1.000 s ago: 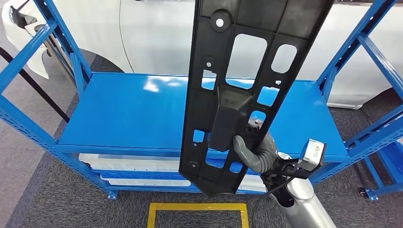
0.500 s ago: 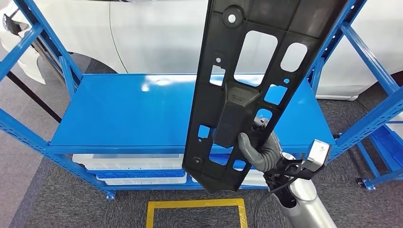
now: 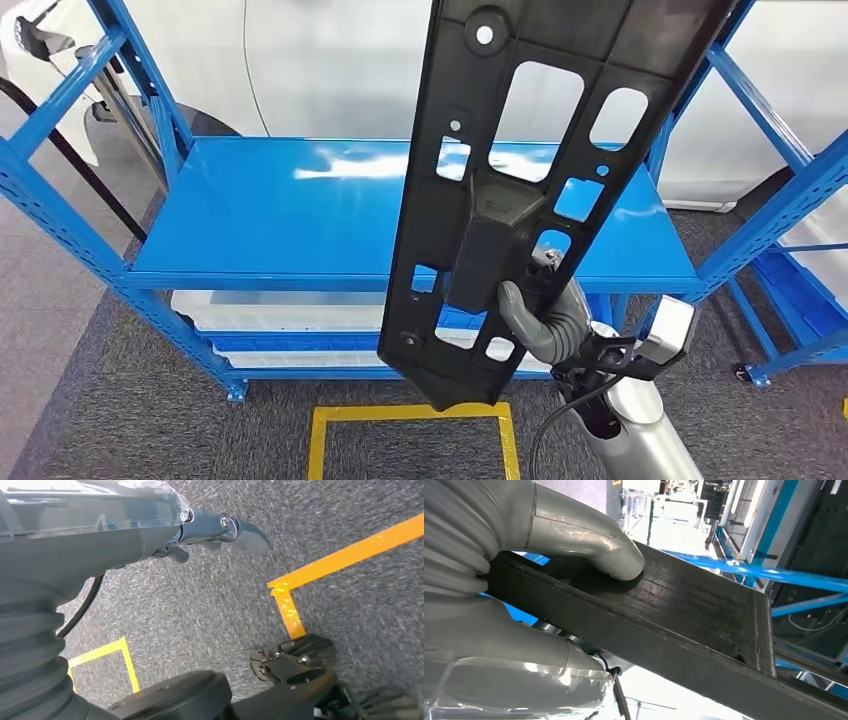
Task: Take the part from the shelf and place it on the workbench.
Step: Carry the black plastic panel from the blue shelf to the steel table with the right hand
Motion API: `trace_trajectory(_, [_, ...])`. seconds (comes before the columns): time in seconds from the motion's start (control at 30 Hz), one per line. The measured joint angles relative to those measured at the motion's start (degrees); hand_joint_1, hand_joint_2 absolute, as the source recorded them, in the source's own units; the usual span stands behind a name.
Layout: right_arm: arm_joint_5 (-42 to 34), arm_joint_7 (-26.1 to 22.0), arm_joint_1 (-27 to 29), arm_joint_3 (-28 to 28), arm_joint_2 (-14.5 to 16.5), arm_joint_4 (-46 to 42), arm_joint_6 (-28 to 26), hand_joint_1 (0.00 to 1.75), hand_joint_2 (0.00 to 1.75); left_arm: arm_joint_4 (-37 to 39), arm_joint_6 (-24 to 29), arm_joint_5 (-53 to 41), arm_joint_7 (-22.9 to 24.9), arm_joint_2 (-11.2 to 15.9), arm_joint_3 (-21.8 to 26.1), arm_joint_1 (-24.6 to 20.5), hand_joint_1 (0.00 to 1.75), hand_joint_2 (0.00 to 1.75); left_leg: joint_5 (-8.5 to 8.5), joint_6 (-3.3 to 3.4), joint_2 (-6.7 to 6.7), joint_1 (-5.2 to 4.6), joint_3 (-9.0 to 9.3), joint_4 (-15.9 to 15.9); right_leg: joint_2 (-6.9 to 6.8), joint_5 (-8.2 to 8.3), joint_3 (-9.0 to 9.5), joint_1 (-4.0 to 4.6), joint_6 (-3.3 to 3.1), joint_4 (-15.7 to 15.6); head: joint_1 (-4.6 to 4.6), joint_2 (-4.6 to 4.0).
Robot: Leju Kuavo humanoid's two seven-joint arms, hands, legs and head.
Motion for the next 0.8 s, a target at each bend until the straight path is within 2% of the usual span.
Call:
trace_trajectory(0.03, [0.0, 0.0, 0.0, 0.0, 0.0, 0.0, 0.0, 1.75, 1.75, 0.0, 0.0, 0.0, 0.0, 0.0, 0.0, 0.0, 0.00, 1.75, 0.63, 0.12, 0.05, -0.08, -0.86, 0.1, -0.05, -2.96, -1.05, -0.01, 0.18, 4.1, 0.00, 0.00])
trace_trajectory(0.07, [0.0, 0.0, 0.0, 0.0, 0.0, 0.0, 0.0, 1.75, 1.75, 0.0, 0.0, 0.0, 0.0, 0.0, 0.0, 0.0, 0.00, 1.75, 1.24, 0.15, 0.12, -0.18, -1.74, 0.1, -0.06, -4.93, -1.77, -0.03, 0.29, 7.9, -0.01, 0.00])
trace_trajectory(0.1, [0.0, 0.0, 0.0, 0.0, 0.0, 0.0, 0.0, 1.75, 1.75, 0.0, 0.0, 0.0, 0.0, 0.0, 0.0, 0.0, 0.00, 1.75, 1.79, 0.15, 0.17, -0.31, -2.62, 0.2, -0.06, -5.61, -1.76, -0.03, 0.27, 10.4, -0.01, 0.00])
trace_trajectory(0.13, [0.0, 0.0, 0.1, 0.0, 0.0, 0.0, 0.0, 1.75, 1.75, 0.0, 0.0, 0.0, 0.0, 0.0, 0.0, 0.1, 0.00, 1.75, 2.31, 0.13, 0.21, -0.43, -3.48, 0.4, -0.07, -5.15, -0.69, 0.02, 0.12, 10.8, -0.01, 0.00])
trace_trajectory(0.17, [0.0, 0.0, 0.0, 0.0, 0.0, 0.0, 0.0, 1.75, 1.75, 0.0, 0.0, 0.0, 0.0, 0.0, 0.0, 0.1, 0.00, 1.75, 2.78, 0.10, 0.23, -0.54, -4.24, 0.5, -0.07, -3.98, 1.51, 0.14, -0.19, 8.9, -0.01, 0.00])
trace_trajectory(0.2, [0.0, 0.0, 0.0, 0.0, 0.0, 0.0, 0.0, 1.75, 1.75, 0.0, 0.0, 0.0, 0.0, 0.0, 0.0, 0.0, 0.00, 1.75, 3.23, 0.05, 0.22, -0.65, -4.87, 0.6, -0.07, -2.85, 4.64, 0.34, -0.65, 5.1, -0.01, 0.00])
trace_trajectory(0.23, [0.0, 0.0, -0.1, 0.0, 0.0, 0.0, 0.0, 1.75, 1.75, 0.0, 0.0, 0.1, 0.0, 0.0, 0.0, 0.0, 0.00, 1.75, 3.65, -0.07, 0.20, -0.79, -5.38, 0.7, -0.15, -2.62, 8.03, 0.59, -1.23, 0.6, -0.01, 0.00])
trace_trajectory(0.27, [0.0, 0.0, -0.2, 0.0, 0.0, 0.0, 0.0, 1.75, 1.75, 0.0, 0.0, 0.2, 0.0, 0.0, 0.0, 0.0, 0.00, 1.75, 4.10, -0.27, 0.19, -0.81, -5.68, 0.7, -0.25, -2.65, 10.59, 0.83, -1.63, -3.2, -0.01, 0.00])
trace_trajectory(0.3, [0.0, 0.0, -0.4, 0.0, 0.1, -0.1, 0.1, 1.75, 1.75, 0.0, 0.0, 0.3, 0.0, -0.1, 0.0, 0.0, 0.00, 1.75, 4.55, -0.56, 0.19, -0.77, -5.81, 0.6, -0.33, -2.87, 12.17, 1.10, -2.00, -5.7, -0.01, 0.00])
trace_trajectory(0.33, [0.0, 0.0, -0.7, 0.1, 0.2, 0.0, 0.2, 1.75, 1.75, 0.0, 0.0, 0.5, 0.0, -0.1, 0.1, 0.0, 0.00, 1.75, 5.02, -0.90, 0.20, -0.68, -5.89, 0.4, -0.41, -3.08, 12.68, 1.30, -2.24, -6.9, -0.01, 0.00])
trace_trajectory(0.4, [0.0, 0.1, -1.2, 0.1, 0.4, 0.1, 0.5, 1.75, 1.75, 0.0, 0.1, 0.9, 0.0, 0.0, 0.2, 0.2, 0.00, 1.75, 5.64, -1.59, 0.16, -0.57, -6.10, 0.3, -0.55, -1.88, 12.24, 1.32, -2.78, -7.7, -0.01, 0.00])
trace_trajectory(0.43, [0.0, 0.2, -1.6, 0.2, 0.5, 0.2, 0.6, 1.75, 1.75, 0.0, 0.1, 1.0, -0.1, 0.0, 0.4, 0.3, 0.00, 1.75, 4.84, -1.89, 0.08, -0.62, -6.52, 0.8, -0.65, -1.17, 11.87, 1.14, -3.15, -8.1, -0.01, 0.00])
trace_trajectory(0.47, [-0.1, 0.3, -1.8, 0.2, 0.7, 0.3, 0.7, 1.75, 1.75, 0.0, 0.2, 1.1, -0.2, 0.0, 0.5, 0.3, 0.00, 1.75, 2.90, -2.20, -0.02, -0.65, -7.17, 2.3, -0.75, -0.28, 11.34, 0.93, -3.48, -8.6, -0.01, 0.00])
trace_trajectory(0.53, [-0.2, 0.5, -2.2, 0.2, 1.0, 0.5, 0.7, 1.75, 1.75, 0.0, 0.3, 1.1, -0.4, 0.0, 0.6, 0.3, 0.00, 1.75, -2.99, -2.77, -0.13, -0.48, -8.84, 8.5, -0.82, 1.25, 9.83, 0.77, -3.85, -8.9, -0.01, 0.00])
trace_trajectory(0.57, [-0.4, 0.6, -2.3, 0.2, 1.1, 0.6, 0.7, 1.75, 1.75, 0.0, 0.3, 1.0, -0.5, 0.1, 0.7, 0.3, 0.00, 1.75, -5.24, -3.03, -0.12, -0.33, -9.45, 12.2, -0.87, 1.90, 8.93, 0.76, -3.82, -8.8, -0.01, 0.00])
trace_trajectory(0.6, [-0.5, 0.6, -2.3, 0.2, 1.1, 0.7, 0.7, 1.75, 1.75, 0.0, 0.3, 0.9, -0.6, 0.1, 0.7, 0.3, 0.00, 1.75, -6.07, -3.25, -0.12, -0.17, -9.53, 15.0, -0.90, 2.52, 7.99, 0.74, -3.75, -8.6, -0.01, 0.00])
trace_trajectory(0.63, [-0.6, 0.6, -2.3, 0.2, 1.0, 0.8, 0.7, 1.75, 1.75, 0.0, 0.3, 0.8, -0.6, 0.1, 0.7, 0.2, 0.00, 1.75, -5.55, -3.44, -0.11, 0.00, -8.89, 16.2, -0.92, 3.13, 6.98, 0.70, -3.63, -8.3, -0.01, 0.00])
trace_trajectory(0.67, [-0.8, 0.6, -2.2, 0.1, 1.0, 0.9, 0.7, 1.75, 1.75, 0.0, 0.2, 0.6, -0.6, 0.1, 0.7, 0.2, 0.00, 1.75, -4.04, -3.61, -0.10, 0.19, -7.32, 15.5, -0.91, 3.71, 5.93, 0.63, -3.45, -8.0, -0.01, 0.00])
trace_trajectory(0.7, [-0.9, 0.5, -2.1, 0.0, 1.0, 1.0, 0.7, 1.75, 1.75, 0.0, 0.2, 0.5, -0.5, 0.1, 0.7, 0.2, 0.00, 1.75, -2.48, -3.76, -0.12, 0.40, -4.83, 12.9, -0.85, 4.26, 4.91, 0.55, -3.20, -7.6, -0.01, 0.00])
trace_trajectory(0.73, [-1.0, 0.5, -2.0, -0.1, 1.0, 1.0, 0.7, 1.75, 1.75, 0.0, 0.1, 0.4, -0.4, 0.1, 0.7, 0.2, 0.00, 1.75, -1.99, -3.86, -0.20, 0.57, -1.78, 9.0, -0.78, 4.72, 3.96, 0.53, -2.90, -7.1, -0.01, 0.00])
trace_trajectory(0.77, [-1.0, 0.4, -1.9, -0.2, 1.0, 0.9, 0.7, 1.75, 1.75, 0.0, 0.0, 0.3, -0.3, 0.1, 0.7, 0.2, 0.00, 1.75, -2.33, -3.71, -0.37, 0.59, 1.01, 4.9, -0.71, 5.11, 3.22, 0.54, -2.55, -6.5, -0.01, 0.00])
trace_trajectory(0.8, [-1.1, 0.4, -1.8, -0.3, 0.9, 0.9, 0.7, 1.75, 1.75, 0.0, -0.1, 0.4, -0.3, 0.1, 0.7, 0.2, 0.00, 1.75, -3.10, -3.44, -0.52, 0.55, 2.86, 2.0, -0.67, 5.52, 2.76, 0.59, -2.21, -6.1, 0.00, 0.00])
